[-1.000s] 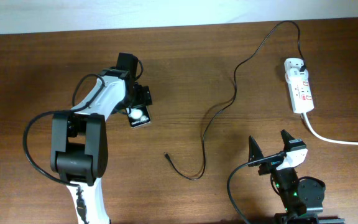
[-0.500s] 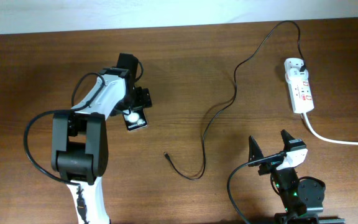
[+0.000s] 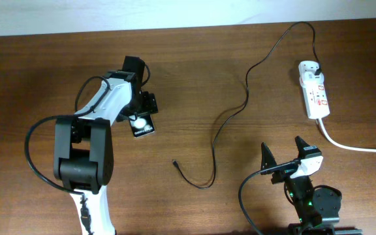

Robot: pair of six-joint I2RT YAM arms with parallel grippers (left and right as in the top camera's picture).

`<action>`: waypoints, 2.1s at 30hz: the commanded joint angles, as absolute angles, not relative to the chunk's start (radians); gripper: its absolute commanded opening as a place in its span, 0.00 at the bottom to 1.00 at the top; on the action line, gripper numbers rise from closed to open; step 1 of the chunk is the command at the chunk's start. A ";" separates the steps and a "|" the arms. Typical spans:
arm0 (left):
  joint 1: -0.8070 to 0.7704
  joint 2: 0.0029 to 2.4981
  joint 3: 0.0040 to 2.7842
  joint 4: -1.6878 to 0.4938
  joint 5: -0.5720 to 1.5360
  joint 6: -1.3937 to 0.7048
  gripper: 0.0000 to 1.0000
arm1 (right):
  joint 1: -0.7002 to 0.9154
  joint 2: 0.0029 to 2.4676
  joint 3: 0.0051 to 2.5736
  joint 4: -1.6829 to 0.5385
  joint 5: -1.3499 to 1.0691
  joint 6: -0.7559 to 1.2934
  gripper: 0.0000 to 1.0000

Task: Plug charger to phone and switch on socket
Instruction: 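Align the left gripper along the phone's long edges, then close the left gripper on the phone and lift it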

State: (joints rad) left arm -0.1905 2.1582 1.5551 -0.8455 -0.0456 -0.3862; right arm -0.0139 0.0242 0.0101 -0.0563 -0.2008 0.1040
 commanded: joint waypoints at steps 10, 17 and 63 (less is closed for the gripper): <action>-0.250 2.209 1.539 -0.919 0.057 -0.312 0.79 | -0.007 0.020 0.006 -0.064 -0.199 0.105 0.99; -0.336 2.209 1.539 -0.981 0.057 -0.309 0.82 | -0.007 0.020 0.006 -0.064 -0.199 0.105 0.99; -0.338 2.209 1.539 -0.857 -0.045 -0.377 0.99 | -0.007 0.020 0.006 -0.064 -0.199 0.105 0.99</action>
